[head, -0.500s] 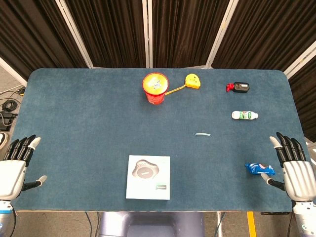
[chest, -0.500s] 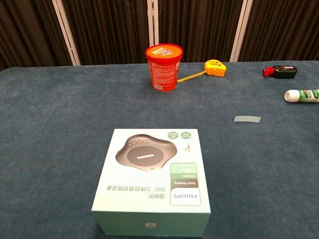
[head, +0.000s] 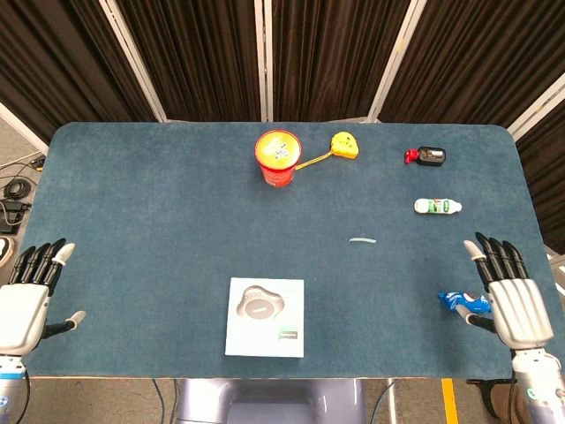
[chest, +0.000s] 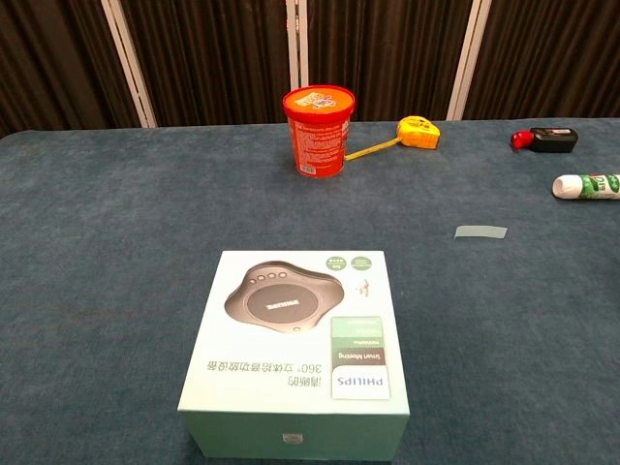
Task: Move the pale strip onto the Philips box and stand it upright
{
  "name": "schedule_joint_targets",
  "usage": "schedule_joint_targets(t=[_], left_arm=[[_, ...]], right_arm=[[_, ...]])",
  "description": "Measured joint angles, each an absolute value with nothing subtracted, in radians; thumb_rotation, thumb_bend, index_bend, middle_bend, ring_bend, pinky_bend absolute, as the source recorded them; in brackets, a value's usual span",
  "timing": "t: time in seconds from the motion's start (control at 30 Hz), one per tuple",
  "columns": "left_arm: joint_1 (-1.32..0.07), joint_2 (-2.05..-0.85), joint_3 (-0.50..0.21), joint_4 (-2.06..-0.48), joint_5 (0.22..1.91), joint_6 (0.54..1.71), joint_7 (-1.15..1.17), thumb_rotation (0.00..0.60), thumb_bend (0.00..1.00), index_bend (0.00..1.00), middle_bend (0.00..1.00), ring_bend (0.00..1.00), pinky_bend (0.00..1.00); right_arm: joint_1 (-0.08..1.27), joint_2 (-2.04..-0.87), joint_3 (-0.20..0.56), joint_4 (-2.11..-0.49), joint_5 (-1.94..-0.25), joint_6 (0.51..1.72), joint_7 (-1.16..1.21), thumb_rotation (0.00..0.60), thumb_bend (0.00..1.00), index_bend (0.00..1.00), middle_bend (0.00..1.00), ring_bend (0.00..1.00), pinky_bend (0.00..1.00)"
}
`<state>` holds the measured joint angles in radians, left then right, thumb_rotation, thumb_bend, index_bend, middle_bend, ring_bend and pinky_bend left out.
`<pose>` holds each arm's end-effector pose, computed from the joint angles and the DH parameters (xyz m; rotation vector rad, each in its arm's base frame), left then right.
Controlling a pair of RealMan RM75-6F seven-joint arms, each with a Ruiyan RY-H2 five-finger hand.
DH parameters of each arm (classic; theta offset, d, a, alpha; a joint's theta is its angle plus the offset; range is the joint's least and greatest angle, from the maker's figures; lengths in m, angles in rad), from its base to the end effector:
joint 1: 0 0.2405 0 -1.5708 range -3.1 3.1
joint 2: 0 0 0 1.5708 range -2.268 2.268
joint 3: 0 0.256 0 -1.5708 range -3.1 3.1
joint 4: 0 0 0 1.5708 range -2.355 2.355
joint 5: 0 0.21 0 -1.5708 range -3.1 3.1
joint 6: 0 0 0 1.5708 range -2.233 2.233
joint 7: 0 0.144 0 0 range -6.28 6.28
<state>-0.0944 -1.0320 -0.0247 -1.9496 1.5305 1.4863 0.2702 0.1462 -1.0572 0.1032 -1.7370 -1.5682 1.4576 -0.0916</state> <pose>-0.2438 0.1722 0.1566 -1.4607 -0.8829 -0.9081 -0.2653 -0.2062 0.1675 1.4832 -0.7866 0.9917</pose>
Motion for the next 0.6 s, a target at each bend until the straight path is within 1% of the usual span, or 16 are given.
schedule_joint_targets(t=[0.1,0.27,0.4,0.5,0.6], left_arm=[[-0.105,-1.054,-0.031,-1.924,1.526,1.475,0.262,0.600,0.00,0.00,0.00,0.00,0.00],[-0.122,-1.088,-0.045,-1.883,1.494,1.451,0.267,0.600,0.00,0.00,0.00,0.00,0.00],[-0.128,-1.097,-0.055,-1.876,1.462,1.441,0.279,0.600,0.00,0.00,0.00,0.00,0.00],[-0.133,-1.103,-0.063,-1.873,1.435,1.432,0.294,0.600,0.00,0.00,0.00,0.00,0.00],[-0.138,-1.110,-0.073,-1.869,1.408,1.429,0.320,0.600,0.00,0.00,0.00,0.00,0.00]], right_arm=[[0.202,-1.056,0.129,-1.732,-1.533,1.372,-0.109,0.600,0.08,0.22,0.00,0.00,0.00],[0.331,-1.073,0.180,-1.698,-1.451,1.187,-0.156,0.600,0.20,0.35,0.00,0.00,0.00],[0.456,-1.128,0.218,-1.620,-1.356,1.019,-0.197,0.600,0.25,0.41,0.00,0.00,0.00],[0.540,-1.193,0.238,-1.536,-1.272,0.917,-0.222,0.600,0.29,0.44,0.00,0.00,0.00],[0.602,-1.257,0.250,-1.450,-1.196,0.842,-0.234,0.600,0.32,0.45,0.00,0.00,0.00]])
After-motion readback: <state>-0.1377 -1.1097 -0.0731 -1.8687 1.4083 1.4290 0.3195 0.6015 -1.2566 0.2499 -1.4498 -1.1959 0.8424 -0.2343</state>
